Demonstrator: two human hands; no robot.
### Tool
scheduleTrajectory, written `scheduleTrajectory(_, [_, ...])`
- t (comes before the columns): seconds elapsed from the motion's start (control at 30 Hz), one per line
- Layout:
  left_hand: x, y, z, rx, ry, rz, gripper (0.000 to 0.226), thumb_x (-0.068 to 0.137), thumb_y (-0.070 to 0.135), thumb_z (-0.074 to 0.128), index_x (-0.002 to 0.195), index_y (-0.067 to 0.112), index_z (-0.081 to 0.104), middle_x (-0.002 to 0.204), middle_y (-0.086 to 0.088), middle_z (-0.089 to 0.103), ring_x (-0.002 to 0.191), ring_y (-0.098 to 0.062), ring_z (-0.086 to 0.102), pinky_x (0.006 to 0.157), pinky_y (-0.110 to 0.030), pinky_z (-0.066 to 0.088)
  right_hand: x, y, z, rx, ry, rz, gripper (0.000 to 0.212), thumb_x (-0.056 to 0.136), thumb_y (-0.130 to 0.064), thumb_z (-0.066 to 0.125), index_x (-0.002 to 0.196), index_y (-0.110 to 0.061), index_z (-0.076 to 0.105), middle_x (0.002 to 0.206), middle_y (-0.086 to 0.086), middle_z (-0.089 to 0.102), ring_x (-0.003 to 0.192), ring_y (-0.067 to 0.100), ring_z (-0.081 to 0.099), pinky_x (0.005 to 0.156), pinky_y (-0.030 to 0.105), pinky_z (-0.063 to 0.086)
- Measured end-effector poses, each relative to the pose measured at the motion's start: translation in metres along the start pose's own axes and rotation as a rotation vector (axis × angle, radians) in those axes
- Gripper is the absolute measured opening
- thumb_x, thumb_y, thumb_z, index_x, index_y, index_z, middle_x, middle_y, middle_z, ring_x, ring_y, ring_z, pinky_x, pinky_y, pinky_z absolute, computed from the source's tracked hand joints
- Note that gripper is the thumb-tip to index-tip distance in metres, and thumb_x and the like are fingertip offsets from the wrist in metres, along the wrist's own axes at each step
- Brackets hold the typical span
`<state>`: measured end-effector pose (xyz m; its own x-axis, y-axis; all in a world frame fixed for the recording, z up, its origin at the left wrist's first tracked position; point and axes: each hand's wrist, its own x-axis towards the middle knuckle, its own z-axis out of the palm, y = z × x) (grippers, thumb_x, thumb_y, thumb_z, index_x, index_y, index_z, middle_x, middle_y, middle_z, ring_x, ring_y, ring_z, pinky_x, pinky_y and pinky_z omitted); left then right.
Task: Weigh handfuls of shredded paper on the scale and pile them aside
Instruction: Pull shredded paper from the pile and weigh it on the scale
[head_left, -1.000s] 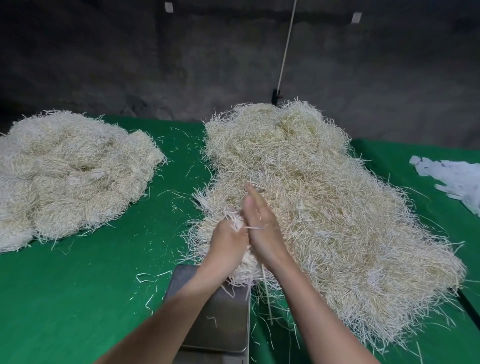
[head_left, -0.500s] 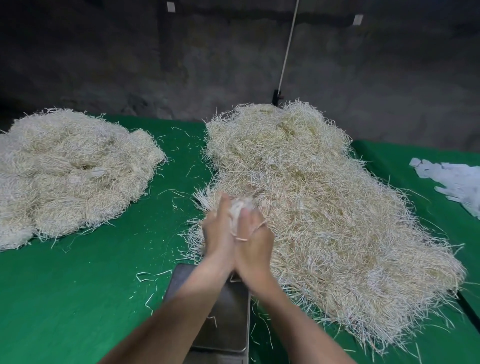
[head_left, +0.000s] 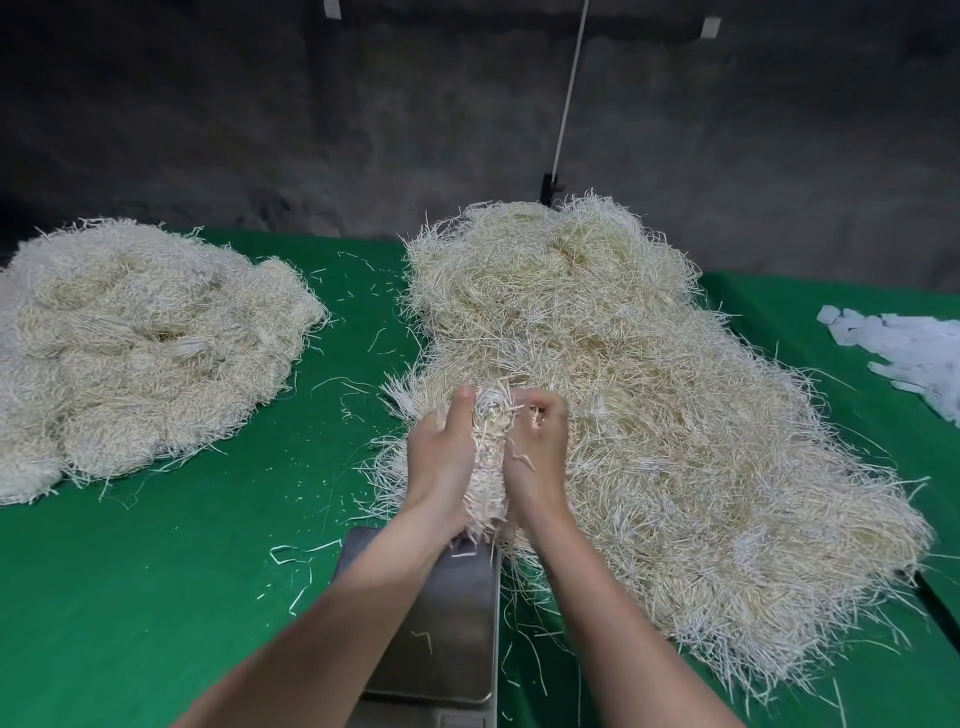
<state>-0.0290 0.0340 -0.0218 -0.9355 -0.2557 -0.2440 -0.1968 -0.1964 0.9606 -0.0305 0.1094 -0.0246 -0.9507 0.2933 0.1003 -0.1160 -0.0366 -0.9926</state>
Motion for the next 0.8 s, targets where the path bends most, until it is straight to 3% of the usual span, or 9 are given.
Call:
scheduleTrajectory(0.1, [0.003, -0.001, -0.013, 0.252, 0.023, 0.263, 0.077, 0.089, 0.055, 0.050, 0.142, 0.002, 0.032, 0.124, -0.002, 0.055, 0.110, 0.014, 0.048, 0.088, -0.004, 0.030, 0.014, -0.004, -0.014, 0.332, -0.118, 0.217, 0.050, 0.092, -0.050, 0.045, 0.137, -0.027, 0.039, 0.109, -0.010, 0.054, 0.100, 0.007, 0.053, 0.081, 0.029, 0.042])
scheduleTrajectory(0.13, [0.003, -0.004, -0.013, 0.314, 0.002, 0.311, 0.077, 0.088, 0.057, 0.049, 0.138, 0.000, 0.036, 0.100, 0.008, 0.055, 0.083, 0.024, 0.050, 0.070, 0.006, 0.031, 0.015, -0.007, -0.015, 0.304, -0.209, 0.228, 0.055, 0.089, -0.058, 0.040, 0.136, -0.029, 0.041, 0.107, -0.010, 0.059, 0.099, 0.007, 0.056, 0.075, 0.027, 0.045])
scheduleTrajectory(0.2, [0.002, -0.005, -0.010, 0.369, -0.059, 0.346, 0.081, 0.084, 0.066, 0.038, 0.129, -0.001, 0.042, 0.078, 0.017, 0.039, 0.054, 0.016, 0.046, 0.046, 0.000, 0.033, 0.005, -0.007, -0.007, 0.016, -0.376, 0.177, 0.064, 0.082, -0.069, 0.038, 0.130, -0.029, 0.050, 0.122, -0.005, 0.062, 0.107, 0.003, 0.055, 0.079, 0.020, 0.048])
scheduleTrajectory(0.3, [-0.002, -0.003, -0.013, 0.261, -0.146, 0.286, 0.077, 0.075, 0.074, 0.026, 0.128, 0.019, 0.034, 0.110, 0.011, 0.043, 0.085, 0.024, 0.042, 0.070, -0.005, 0.033, 0.008, -0.005, -0.005, 0.000, -0.152, 0.192, 0.045, 0.089, -0.056, 0.046, 0.117, -0.023, 0.060, 0.119, 0.001, 0.064, 0.110, 0.013, 0.056, 0.088, 0.026, 0.048])
scheduleTrajectory(0.43, [-0.015, -0.015, -0.022, 0.169, -0.170, 0.099, 0.116, 0.054, 0.086, 0.048, 0.149, 0.028, 0.015, 0.156, 0.005, 0.017, 0.141, -0.015, 0.022, 0.114, -0.045, 0.022, 0.027, -0.006, -0.013, 0.255, 0.008, 0.343, 0.057, 0.094, -0.050, 0.043, 0.139, -0.016, 0.041, 0.141, 0.002, 0.045, 0.131, 0.019, 0.041, 0.109, 0.039, 0.031])
scheduleTrajectory(0.53, [-0.010, -0.008, -0.009, -0.153, -0.110, -0.165, 0.111, 0.062, 0.076, 0.061, 0.147, 0.012, 0.027, 0.148, -0.010, 0.039, 0.134, -0.025, 0.039, 0.111, -0.047, 0.031, 0.005, 0.002, -0.002, -0.141, -0.015, -0.029, 0.034, 0.098, -0.045, 0.039, 0.116, -0.019, 0.051, 0.119, 0.009, 0.057, 0.101, 0.010, 0.058, 0.085, 0.017, 0.044])
scheduleTrajectory(0.63, [0.013, 0.011, -0.008, -0.377, 0.087, -0.224, 0.044, 0.087, 0.049, 0.059, 0.091, 0.005, 0.059, 0.081, -0.009, 0.066, 0.070, -0.020, 0.064, 0.070, -0.032, 0.053, -0.028, 0.026, 0.008, -0.510, -0.066, -0.429, 0.031, 0.092, -0.048, 0.034, 0.093, -0.020, 0.047, 0.088, -0.004, 0.050, 0.078, 0.011, 0.046, 0.068, 0.022, 0.038])
scheduleTrajectory(0.7, [0.008, 0.007, -0.005, -0.245, 0.132, -0.191, 0.042, 0.091, 0.048, 0.054, 0.074, 0.010, 0.054, 0.051, -0.001, 0.054, 0.043, -0.013, 0.053, 0.044, -0.019, 0.041, -0.026, 0.021, 0.009, -0.485, -0.052, -0.400, 0.029, 0.095, -0.044, 0.037, 0.081, -0.020, 0.047, 0.077, -0.007, 0.048, 0.065, 0.007, 0.041, 0.058, 0.021, 0.031])
scheduleTrajectory(0.8, [-0.012, -0.008, 0.003, -0.104, 0.097, -0.237, 0.046, 0.091, 0.057, 0.048, 0.085, 0.012, 0.056, 0.064, -0.005, 0.065, 0.047, -0.015, 0.063, 0.038, -0.019, 0.043, 0.000, 0.008, -0.003, -0.228, 0.051, -0.194, 0.041, 0.101, -0.022, 0.042, 0.066, -0.005, 0.054, 0.064, 0.000, 0.056, 0.051, 0.013, 0.049, 0.050, 0.029, 0.028])
